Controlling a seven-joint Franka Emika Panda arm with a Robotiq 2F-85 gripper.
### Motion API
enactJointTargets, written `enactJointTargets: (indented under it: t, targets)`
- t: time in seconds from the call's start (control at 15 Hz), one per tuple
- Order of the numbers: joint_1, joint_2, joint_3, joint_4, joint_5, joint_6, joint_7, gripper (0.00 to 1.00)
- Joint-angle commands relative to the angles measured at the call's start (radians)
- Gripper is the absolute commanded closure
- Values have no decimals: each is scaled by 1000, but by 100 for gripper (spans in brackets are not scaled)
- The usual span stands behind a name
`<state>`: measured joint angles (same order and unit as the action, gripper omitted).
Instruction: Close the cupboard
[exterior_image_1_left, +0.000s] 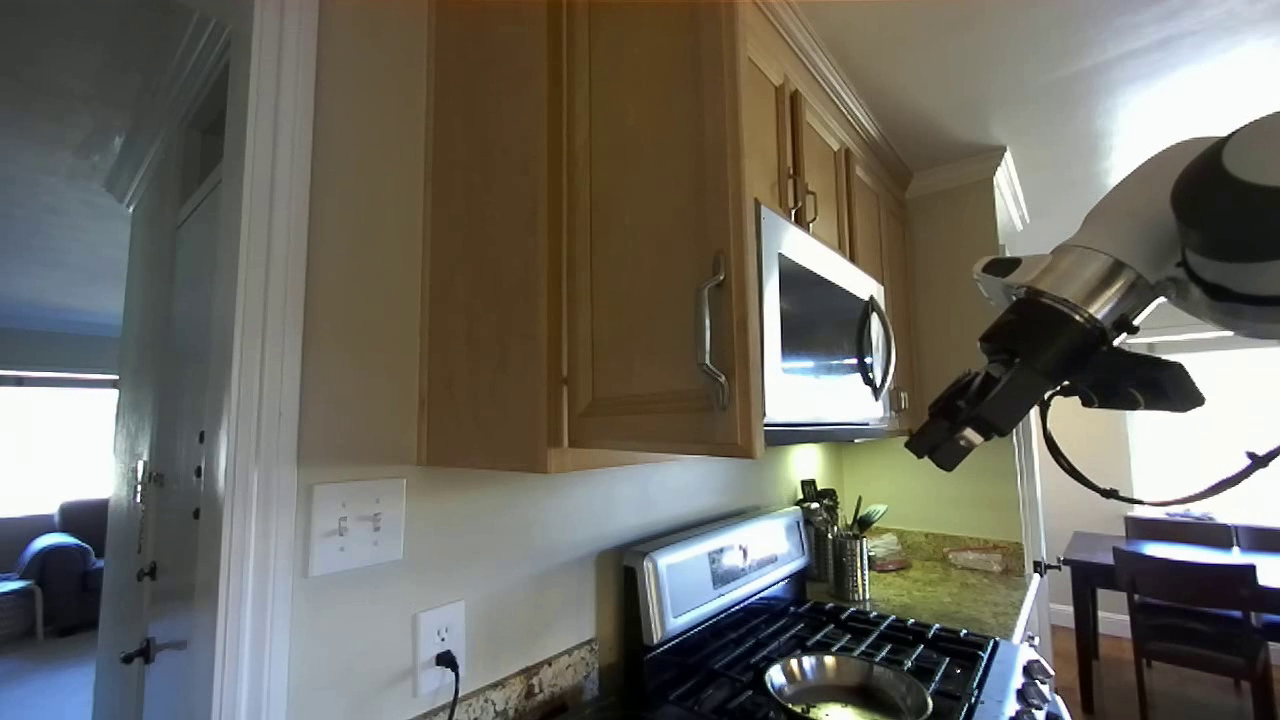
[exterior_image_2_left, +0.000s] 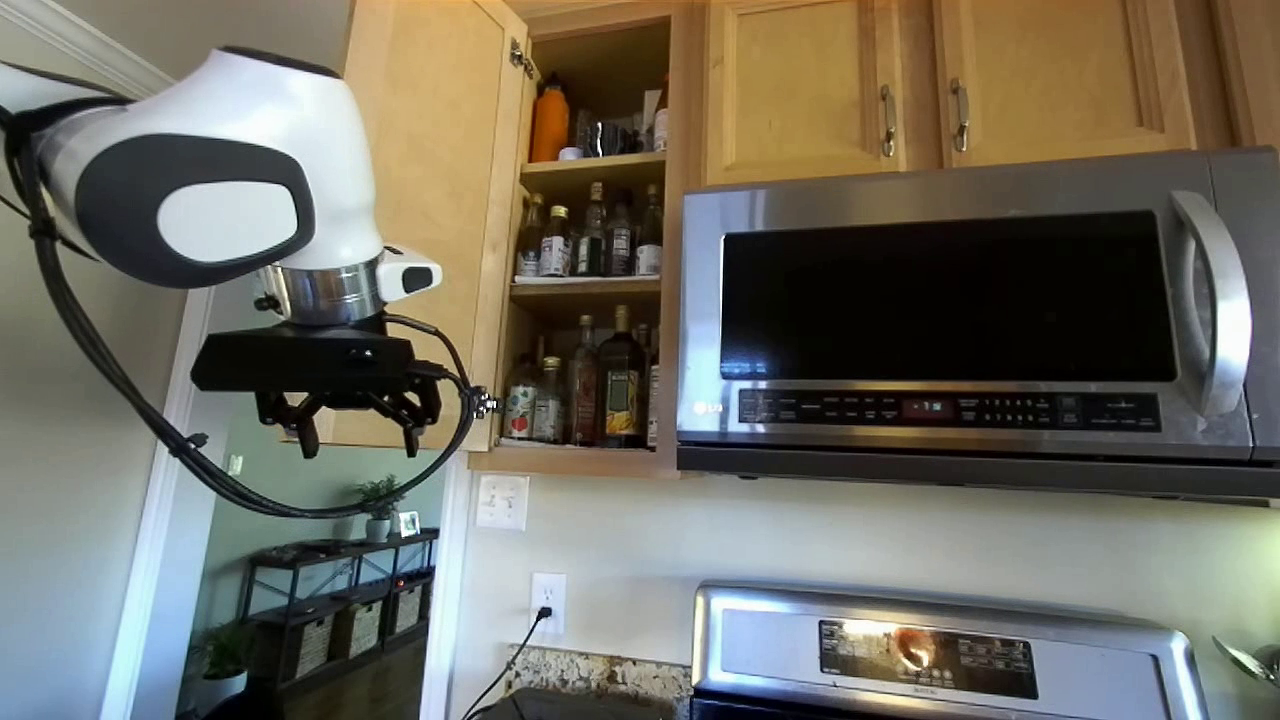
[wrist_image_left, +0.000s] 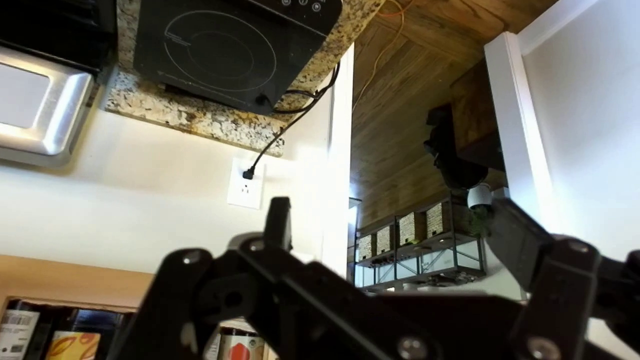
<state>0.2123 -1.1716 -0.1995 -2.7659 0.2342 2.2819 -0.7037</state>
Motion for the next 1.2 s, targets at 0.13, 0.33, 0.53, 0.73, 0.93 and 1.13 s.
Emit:
enactJointTargets:
  t: [0.13,0.33,0.53,0.73,0.93,1.13]
  targets:
    - [146,16,32,57,40,46,37,0]
    - [209,36,56,81,59,75,50,0]
    - [255,58,84,83,78,142,72,0]
    - [282,72,131,55,80,260,122,0]
    - [308,96,165,41,61,332,183,0]
    - [331,114,181,33,47,368,230,0]
